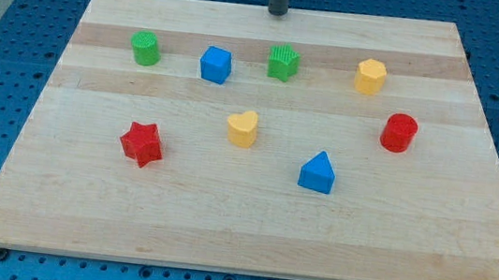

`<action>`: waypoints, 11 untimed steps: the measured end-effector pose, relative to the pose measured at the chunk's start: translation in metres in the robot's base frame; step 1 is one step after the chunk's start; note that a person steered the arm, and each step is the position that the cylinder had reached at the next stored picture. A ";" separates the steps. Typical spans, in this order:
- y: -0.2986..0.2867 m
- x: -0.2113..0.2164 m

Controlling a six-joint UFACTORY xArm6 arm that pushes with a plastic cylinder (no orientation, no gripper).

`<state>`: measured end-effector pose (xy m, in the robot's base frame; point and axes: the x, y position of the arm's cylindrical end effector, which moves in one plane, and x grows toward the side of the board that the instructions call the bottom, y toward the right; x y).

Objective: Slightly touch the green star

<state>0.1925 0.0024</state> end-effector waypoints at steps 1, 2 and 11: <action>0.000 0.000; 0.000 0.049; 0.056 0.072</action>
